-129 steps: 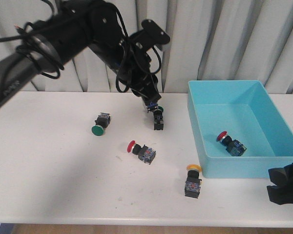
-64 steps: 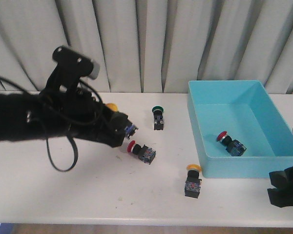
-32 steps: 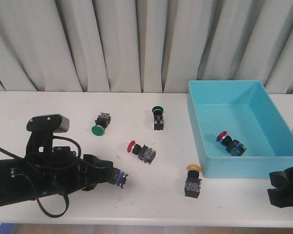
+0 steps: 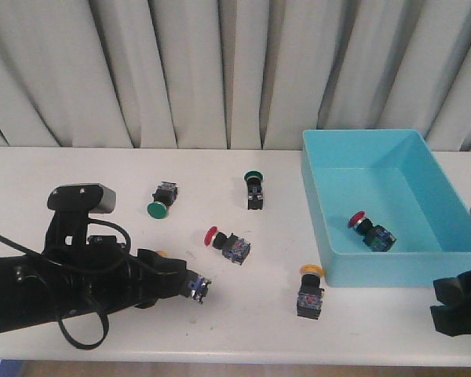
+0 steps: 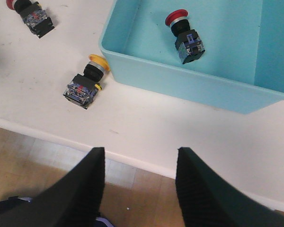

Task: Pick red and yellow buttons and place in box
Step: 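Lift the yellow button and bring it toward the right arm, then grasp the yellow button with the right gripper from the left gripper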

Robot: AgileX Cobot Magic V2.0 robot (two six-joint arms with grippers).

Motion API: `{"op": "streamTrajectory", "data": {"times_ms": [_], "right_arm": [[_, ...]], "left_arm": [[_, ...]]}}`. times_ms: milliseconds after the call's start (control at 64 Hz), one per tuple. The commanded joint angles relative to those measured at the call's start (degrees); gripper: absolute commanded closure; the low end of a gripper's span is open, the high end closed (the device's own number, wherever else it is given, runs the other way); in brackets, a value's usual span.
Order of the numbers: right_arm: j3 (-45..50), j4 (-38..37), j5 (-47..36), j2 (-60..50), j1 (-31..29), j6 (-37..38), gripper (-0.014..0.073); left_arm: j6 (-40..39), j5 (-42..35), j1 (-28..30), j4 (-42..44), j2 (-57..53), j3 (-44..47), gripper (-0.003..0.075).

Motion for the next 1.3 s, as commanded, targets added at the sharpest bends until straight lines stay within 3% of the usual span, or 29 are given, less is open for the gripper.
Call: {"op": "streamTrajectory", "data": {"times_ms": [0,250,453,610,813,969,1094,1282], "right_arm": [[-1.5,-0.2,-2.6,-0.3,-0.2,-0.4,0.0256],[-1.5,-0.2,-2.6,-0.3,-0.2,-0.4,0.0256],[-1.5,1.1,-3.8,-0.2,-0.2,-2.3,0.0255],[-1.7,6.4,-3.9,1.6,-0.2,-15.0,0.0161],[-1.7,23.4,-5.7,6.8,-0.1,-37.7,-0.0030],[-1.7,37.3,-6.1,10.3,-0.1,-55.6,-0.0026],[-1.8,44.9,-5.6,12.0,-0.1,-63.9,0.0000],[-5.1,41.9,-8.3,15.1,7.9,-66.1,0.0011]], "left_arm": [[3.9,-0.8,-0.1,-4.9,-1.5,-1.8,0.0525],[12.0,6.1,-0.1,-10.6,-1.5,-8.3,0.0525],[13.4,7.7,-0.1,-15.6,-1.1,-10.0,0.0525],[13.3,10.1,-0.1,-17.2,-0.8,-10.0,0.0525],[13.3,10.7,-0.1,-17.4,-0.8,-10.0,0.0525],[13.3,10.7,-0.1,-17.4,-0.8,-10.0,0.0525],[13.3,10.8,-0.1,-17.4,-0.8,-10.0,0.0525],[13.3,10.8,-0.1,-17.4,-0.8,-10.0,0.0525]]}}
